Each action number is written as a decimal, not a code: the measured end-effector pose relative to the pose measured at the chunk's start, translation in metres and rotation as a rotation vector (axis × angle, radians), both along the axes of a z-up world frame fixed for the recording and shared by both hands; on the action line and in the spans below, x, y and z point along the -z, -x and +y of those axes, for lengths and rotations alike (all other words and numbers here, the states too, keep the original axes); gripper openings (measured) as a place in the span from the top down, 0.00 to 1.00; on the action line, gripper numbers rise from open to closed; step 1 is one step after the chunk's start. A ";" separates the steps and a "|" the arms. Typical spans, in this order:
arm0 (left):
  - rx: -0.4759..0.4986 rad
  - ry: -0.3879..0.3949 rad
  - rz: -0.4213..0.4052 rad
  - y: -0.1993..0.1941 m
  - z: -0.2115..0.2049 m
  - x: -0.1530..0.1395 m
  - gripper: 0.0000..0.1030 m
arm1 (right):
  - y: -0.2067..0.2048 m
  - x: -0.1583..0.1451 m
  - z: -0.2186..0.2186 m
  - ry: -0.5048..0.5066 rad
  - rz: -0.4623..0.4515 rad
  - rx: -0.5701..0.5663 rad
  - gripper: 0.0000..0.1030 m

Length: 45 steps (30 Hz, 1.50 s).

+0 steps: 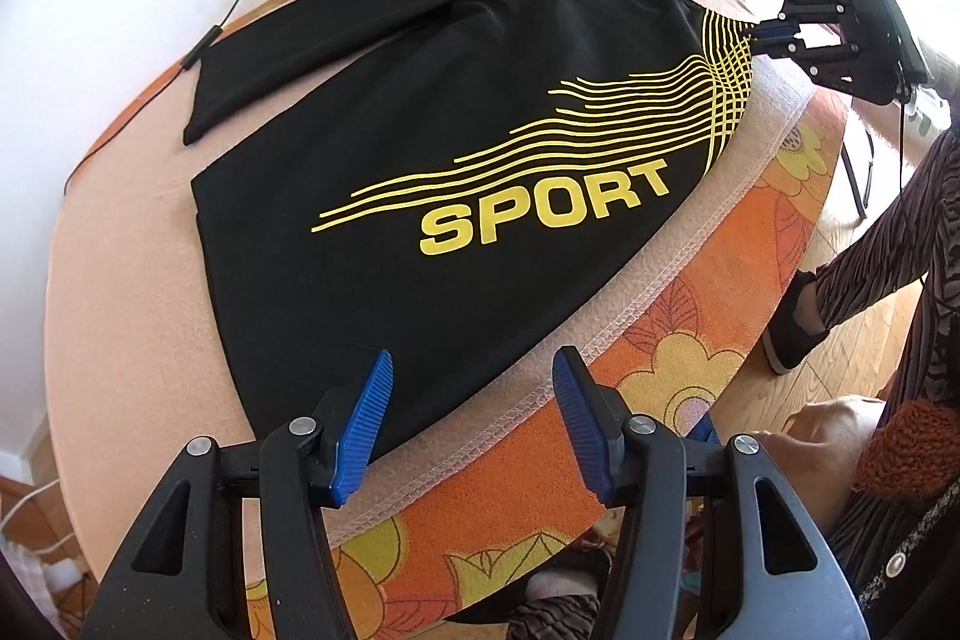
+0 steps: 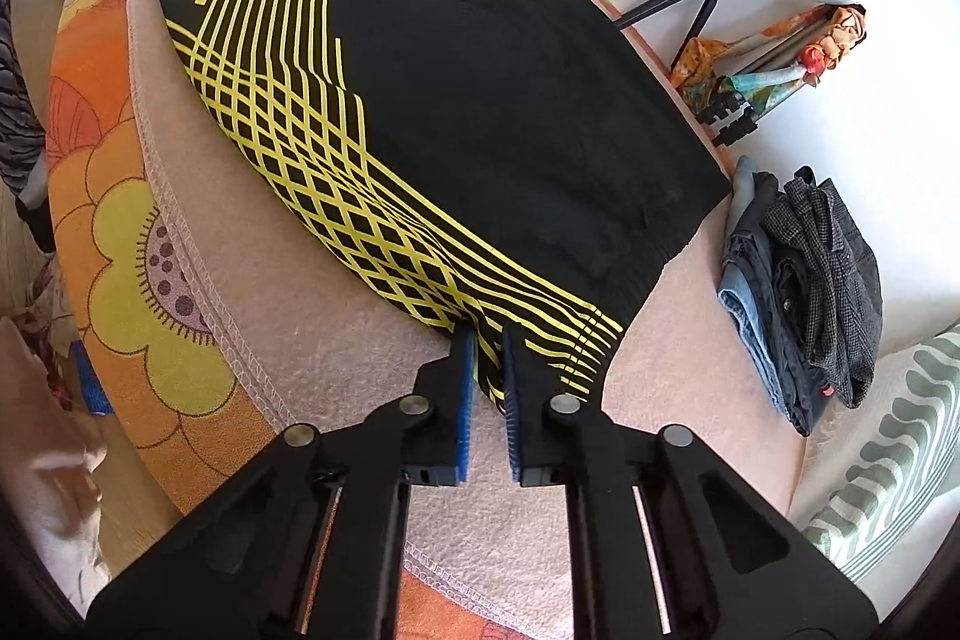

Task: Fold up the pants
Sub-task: 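Close the right tool on the shorts' leg hem while the left tool approaches, then grasp the leg hem with the left tool and lift it with both tools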

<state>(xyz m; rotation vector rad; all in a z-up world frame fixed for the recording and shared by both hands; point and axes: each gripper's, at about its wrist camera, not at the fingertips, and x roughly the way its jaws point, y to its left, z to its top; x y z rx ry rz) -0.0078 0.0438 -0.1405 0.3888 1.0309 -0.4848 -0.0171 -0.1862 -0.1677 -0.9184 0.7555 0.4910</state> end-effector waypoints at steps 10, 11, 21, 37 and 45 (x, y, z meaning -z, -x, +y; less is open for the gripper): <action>-0.030 -0.057 -0.041 -0.007 0.003 0.004 0.47 | -0.020 -0.051 -0.005 -0.166 -0.082 0.088 0.97; -0.040 -0.059 -0.039 -0.009 0.005 0.004 0.47 | -0.021 -0.052 -0.004 -0.164 -0.087 0.084 0.97; -0.146 0.028 -0.029 -0.029 0.038 0.003 0.92 | -0.021 -0.053 -0.005 -0.177 -0.092 0.093 0.97; -0.162 0.177 -0.293 -0.078 0.056 -0.080 0.98 | -0.036 -0.110 -0.004 -0.287 -0.236 0.178 0.97; -0.139 0.148 -0.373 -0.131 0.058 -0.109 0.98 | -0.086 -0.149 0.003 -0.300 -0.286 0.201 0.97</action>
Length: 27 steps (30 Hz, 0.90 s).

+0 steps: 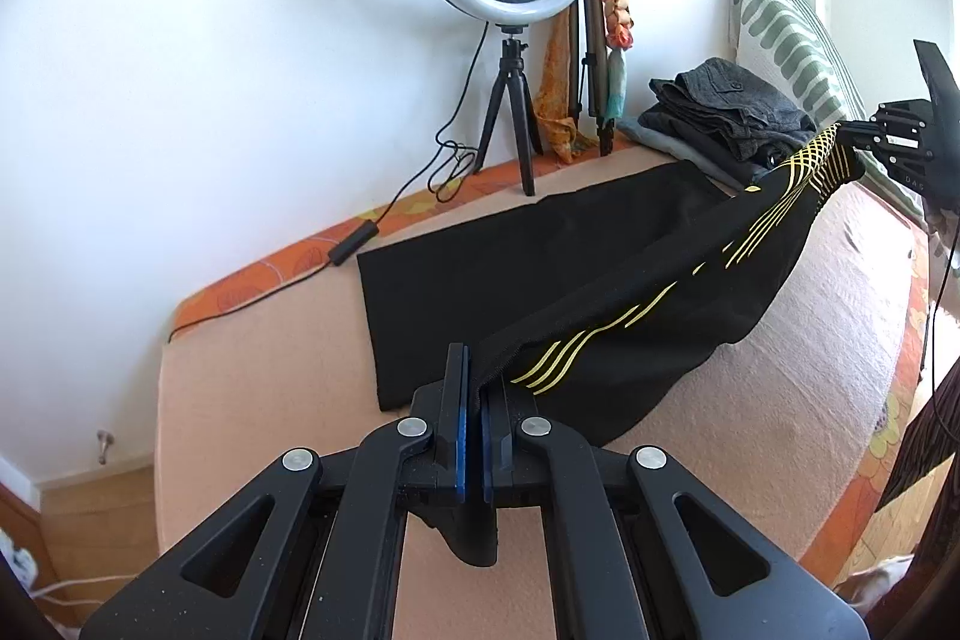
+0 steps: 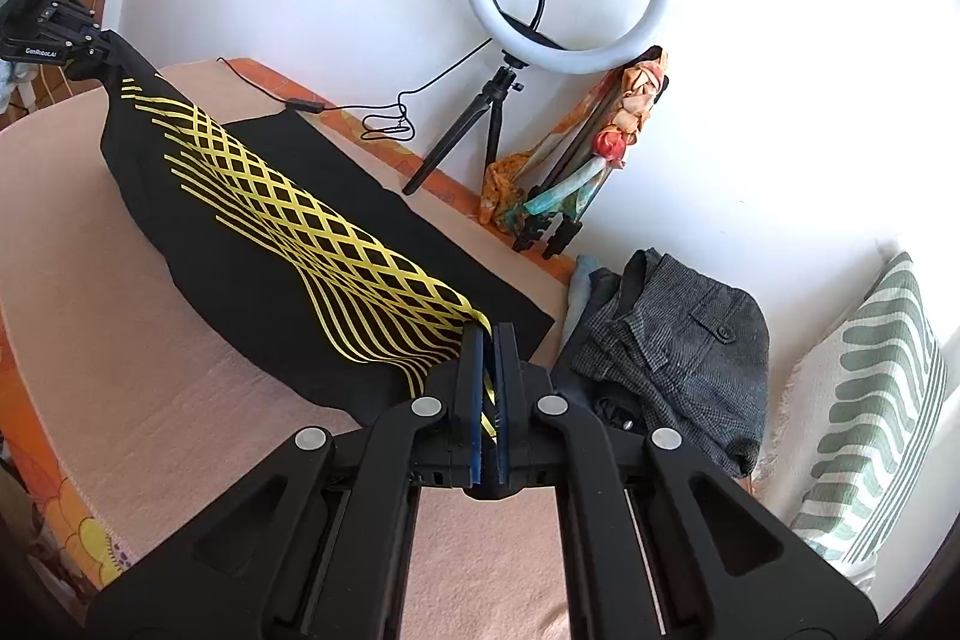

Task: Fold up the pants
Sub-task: 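Grasp the leg hem with the left tool and lift it with both tools, then fold the held hem over onto the waistband and open both tools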

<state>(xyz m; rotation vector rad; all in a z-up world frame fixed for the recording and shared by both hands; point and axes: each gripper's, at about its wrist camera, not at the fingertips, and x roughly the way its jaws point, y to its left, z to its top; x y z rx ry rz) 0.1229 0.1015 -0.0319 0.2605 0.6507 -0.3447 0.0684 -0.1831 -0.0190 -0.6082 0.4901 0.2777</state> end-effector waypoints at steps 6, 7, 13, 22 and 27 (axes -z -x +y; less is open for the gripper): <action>0.004 -0.044 -0.024 -0.047 -0.001 -0.013 0.98 | -0.055 -0.016 0.002 -0.009 0.005 0.032 0.97; 0.004 -0.054 -0.021 -0.056 -0.002 -0.013 0.98 | -0.065 -0.019 0.002 -0.009 0.008 0.038 0.97; 0.009 -0.069 0.017 -0.112 -0.007 -0.007 0.98 | -0.120 -0.011 0.005 0.020 0.032 0.080 0.97; 0.009 -0.142 0.148 -0.183 -0.016 0.041 0.98 | -0.194 0.031 0.017 0.063 0.120 0.146 0.97; 0.000 -0.159 0.203 -0.210 -0.013 0.062 0.98 | -0.222 0.053 0.028 0.121 0.144 0.154 0.97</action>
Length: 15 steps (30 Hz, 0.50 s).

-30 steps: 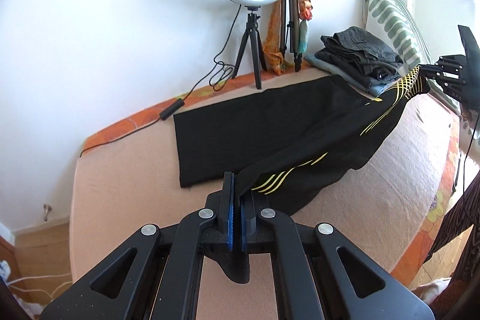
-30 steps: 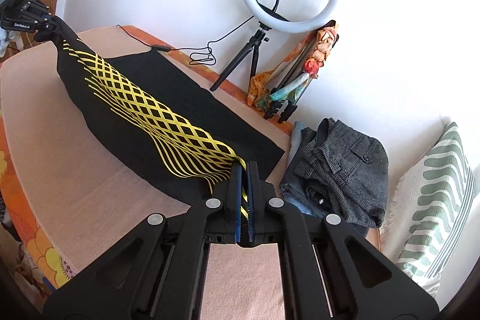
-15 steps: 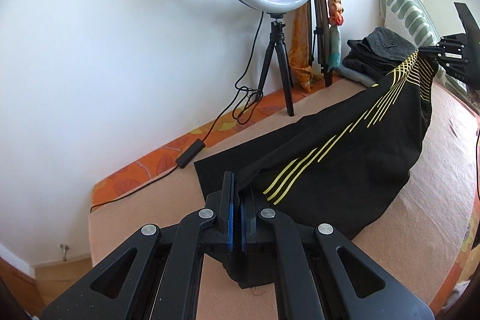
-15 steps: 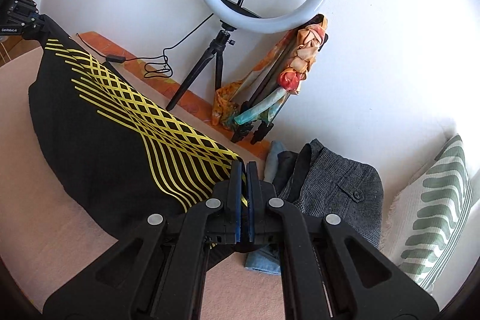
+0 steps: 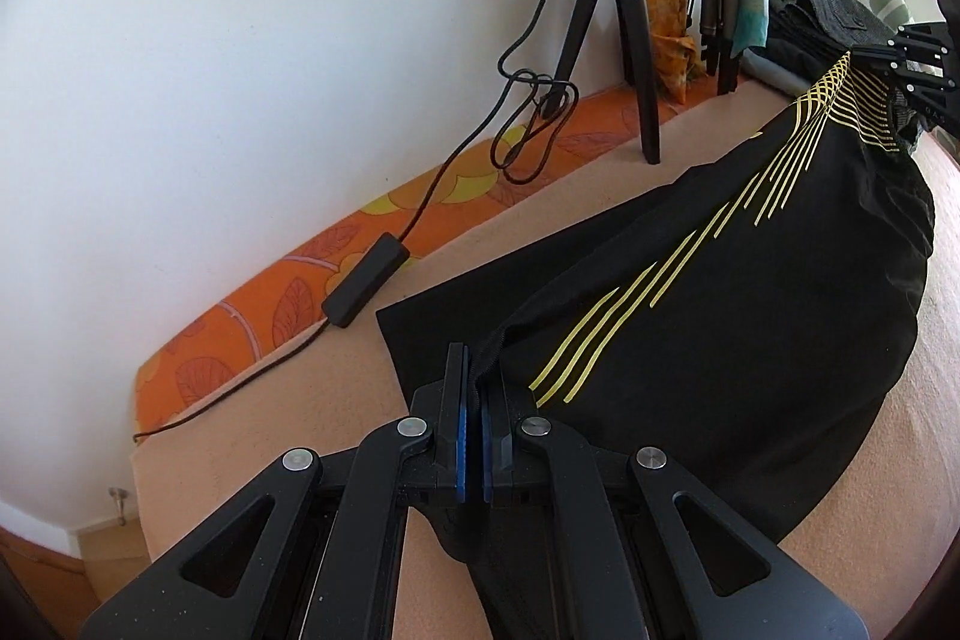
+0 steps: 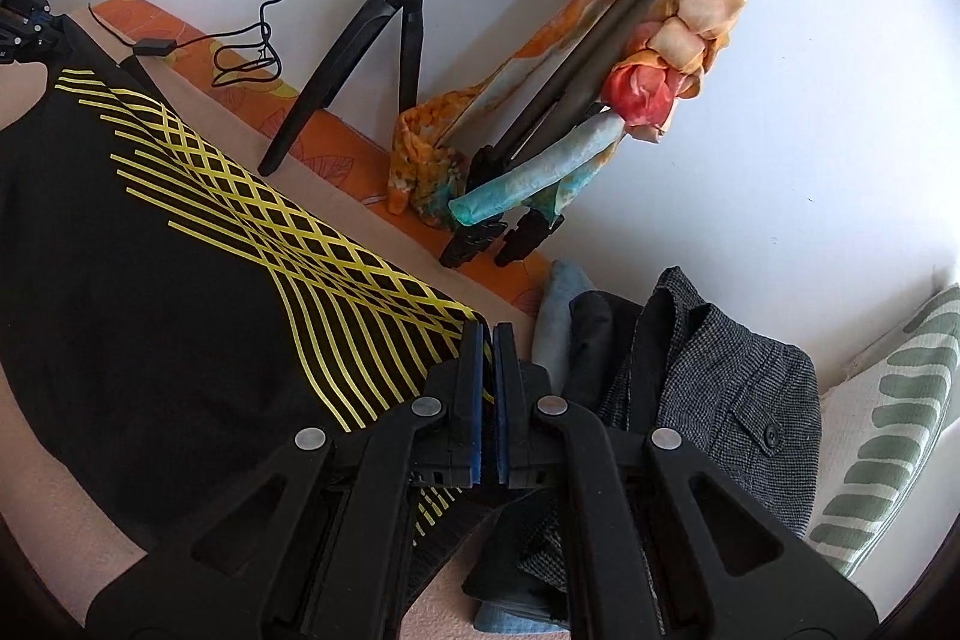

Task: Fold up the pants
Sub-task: 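Fold the held hem over onto the waistband and open both tools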

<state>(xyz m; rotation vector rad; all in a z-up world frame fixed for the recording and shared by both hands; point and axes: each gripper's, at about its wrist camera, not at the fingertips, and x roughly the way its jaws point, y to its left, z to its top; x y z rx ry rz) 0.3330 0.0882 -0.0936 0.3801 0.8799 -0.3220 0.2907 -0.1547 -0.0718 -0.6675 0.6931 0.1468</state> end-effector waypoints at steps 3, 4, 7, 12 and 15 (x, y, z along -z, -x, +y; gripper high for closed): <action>-0.004 -0.007 0.031 -0.014 0.001 0.010 0.98 | -0.015 0.014 0.007 0.034 0.022 0.006 0.97; -0.003 -0.010 0.040 -0.018 0.001 0.014 0.98 | -0.019 0.019 0.009 0.048 0.029 0.009 0.97; -0.001 -0.023 0.068 -0.030 -0.001 0.024 0.98 | -0.031 0.033 0.015 0.097 0.038 0.020 0.97; 0.006 -0.069 0.090 -0.044 -0.009 0.043 0.98 | -0.046 0.051 0.019 0.153 0.057 0.029 0.97; -0.002 -0.064 0.094 -0.048 -0.009 0.049 0.97 | -0.055 0.064 0.020 0.195 0.080 0.037 0.97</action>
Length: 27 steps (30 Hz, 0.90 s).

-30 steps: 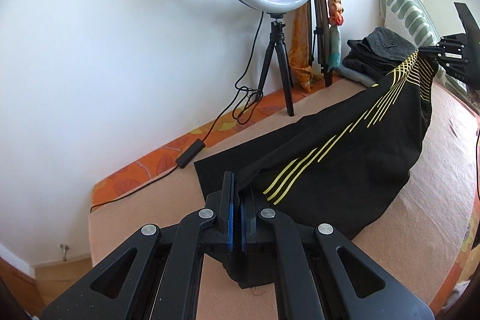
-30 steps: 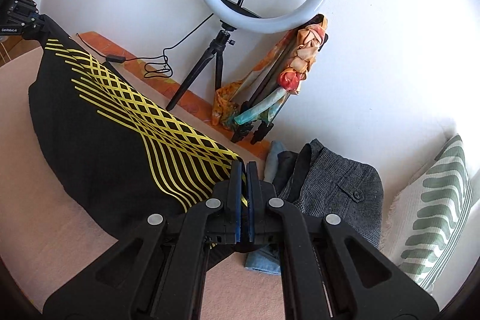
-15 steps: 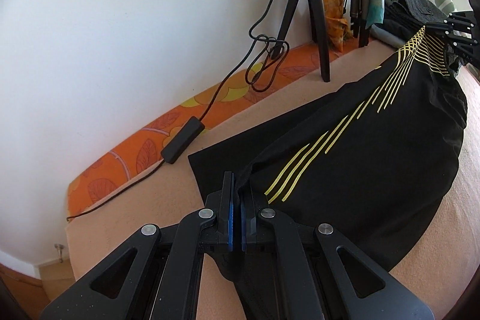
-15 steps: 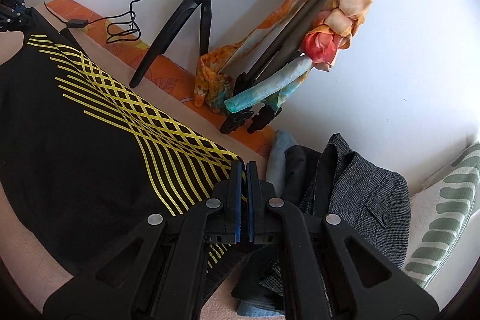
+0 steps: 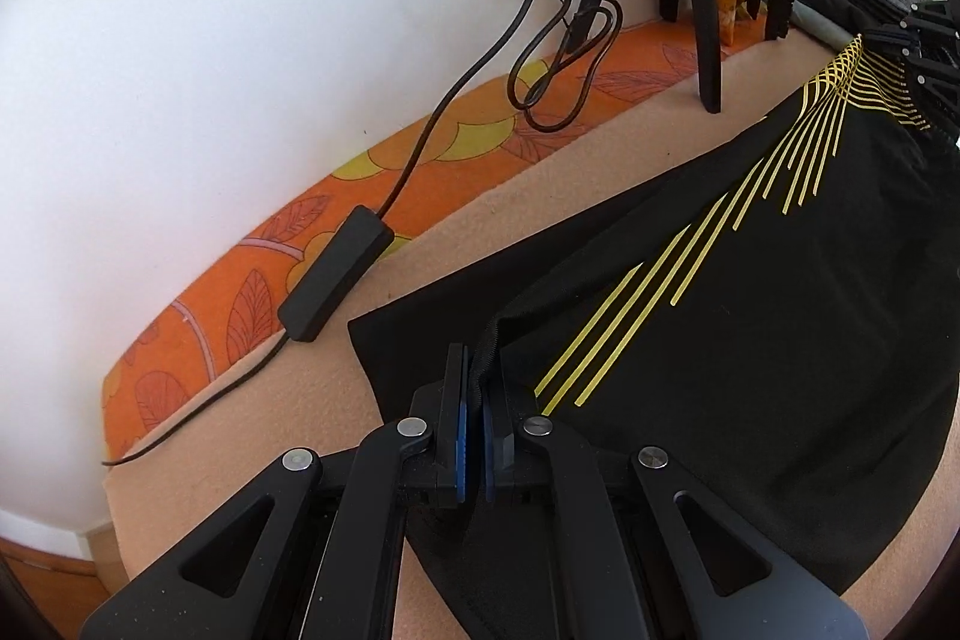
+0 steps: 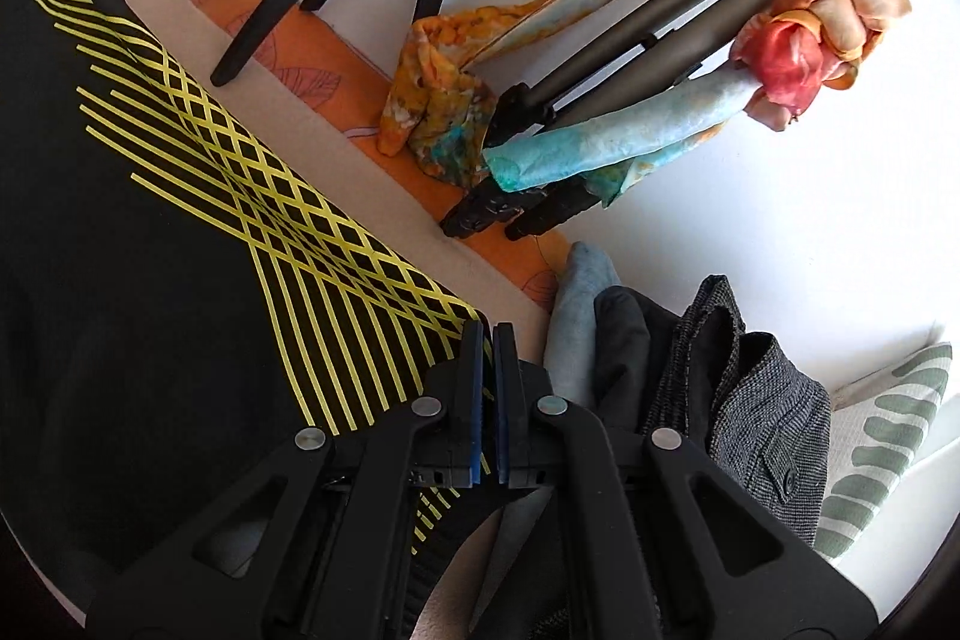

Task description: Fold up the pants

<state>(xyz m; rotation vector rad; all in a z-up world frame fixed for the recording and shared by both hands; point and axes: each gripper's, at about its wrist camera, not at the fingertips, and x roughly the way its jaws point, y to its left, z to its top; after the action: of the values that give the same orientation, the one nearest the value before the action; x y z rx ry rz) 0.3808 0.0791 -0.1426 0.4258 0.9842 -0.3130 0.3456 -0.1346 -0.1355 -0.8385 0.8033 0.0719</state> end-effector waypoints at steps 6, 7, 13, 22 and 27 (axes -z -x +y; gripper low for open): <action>-0.029 -0.005 0.020 -0.002 0.005 0.005 0.88 | -0.012 0.018 -0.005 0.025 0.050 0.015 0.97; -0.044 0.002 0.024 -0.002 0.009 0.005 0.83 | -0.014 0.021 -0.007 0.030 0.054 0.023 0.97; -0.088 -0.035 0.007 0.001 0.024 0.000 0.77 | -0.027 0.027 -0.013 0.014 0.045 0.064 0.51; -0.108 0.037 -0.063 0.045 0.034 -0.037 0.75 | 0.011 -0.017 -0.018 -0.146 -0.013 0.052 0.38; -0.037 0.182 -0.066 0.100 0.013 -0.056 0.75 | 0.063 -0.049 -0.038 -0.368 -0.013 0.105 0.36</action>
<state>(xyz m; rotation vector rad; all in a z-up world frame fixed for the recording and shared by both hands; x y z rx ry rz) 0.2808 0.0916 -0.0867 0.2508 0.8895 -0.3498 0.2821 -0.1724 -0.0869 -0.4478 0.7899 0.1171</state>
